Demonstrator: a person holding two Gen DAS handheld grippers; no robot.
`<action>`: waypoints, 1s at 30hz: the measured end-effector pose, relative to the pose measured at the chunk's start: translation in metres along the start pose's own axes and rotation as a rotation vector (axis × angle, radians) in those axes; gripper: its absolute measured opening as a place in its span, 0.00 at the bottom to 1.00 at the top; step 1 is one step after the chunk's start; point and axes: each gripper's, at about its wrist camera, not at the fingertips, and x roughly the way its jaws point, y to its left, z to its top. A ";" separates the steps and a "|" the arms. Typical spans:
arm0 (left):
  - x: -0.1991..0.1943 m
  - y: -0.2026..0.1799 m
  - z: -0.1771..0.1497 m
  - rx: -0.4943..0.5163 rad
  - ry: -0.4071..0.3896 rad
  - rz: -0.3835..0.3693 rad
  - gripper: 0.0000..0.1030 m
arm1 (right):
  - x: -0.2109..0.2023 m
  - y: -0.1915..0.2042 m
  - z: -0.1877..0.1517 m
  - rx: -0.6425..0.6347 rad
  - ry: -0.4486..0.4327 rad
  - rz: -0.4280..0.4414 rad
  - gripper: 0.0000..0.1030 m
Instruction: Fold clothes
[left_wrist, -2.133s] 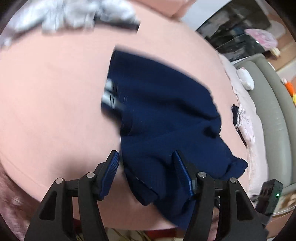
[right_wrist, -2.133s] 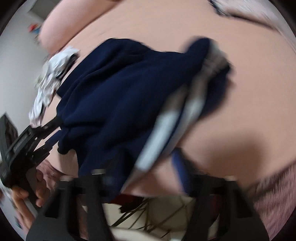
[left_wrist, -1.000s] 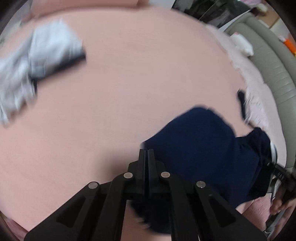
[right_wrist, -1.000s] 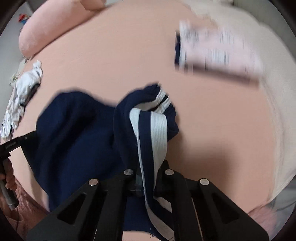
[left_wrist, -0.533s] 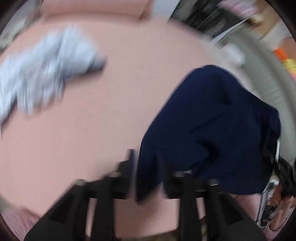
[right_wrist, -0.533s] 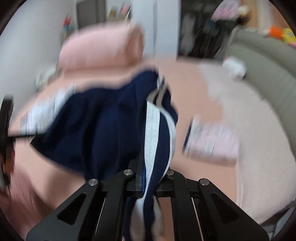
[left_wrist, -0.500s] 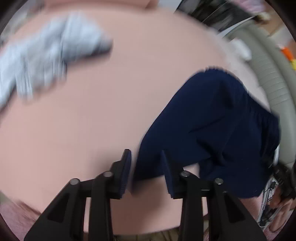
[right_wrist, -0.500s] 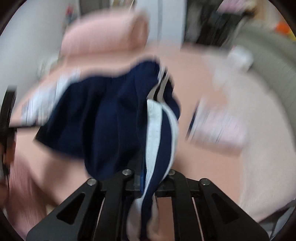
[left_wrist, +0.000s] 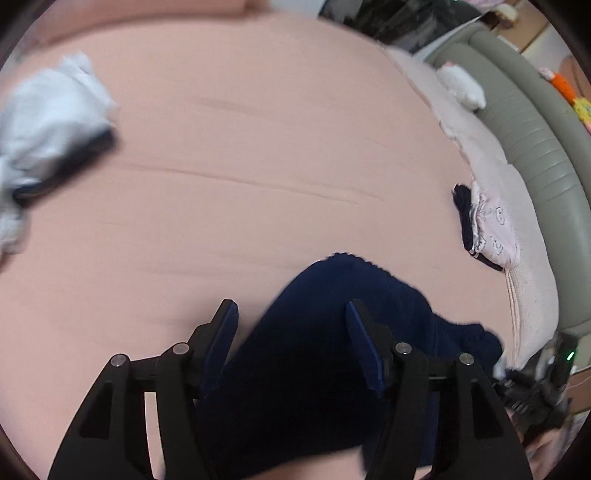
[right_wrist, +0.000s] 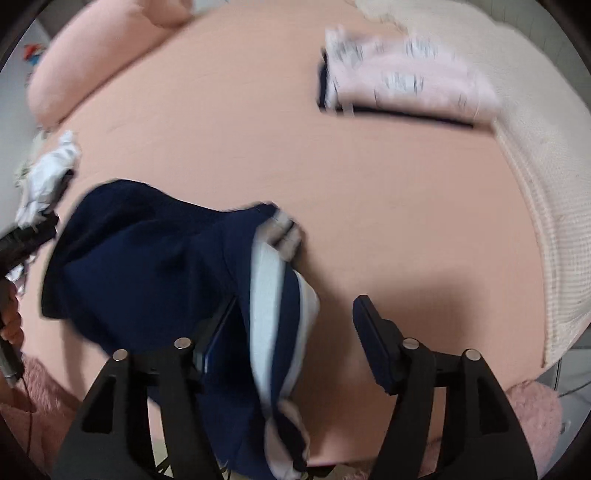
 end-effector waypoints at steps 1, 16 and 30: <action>0.010 -0.004 0.005 -0.002 0.030 0.000 0.61 | 0.009 -0.005 0.002 0.019 0.025 0.010 0.63; -0.102 -0.061 0.079 0.199 -0.216 -0.133 0.08 | -0.110 0.025 0.078 -0.121 -0.314 0.117 0.08; -0.078 -0.025 -0.072 0.246 -0.027 -0.017 0.40 | -0.070 0.033 -0.035 -0.310 -0.123 0.012 0.15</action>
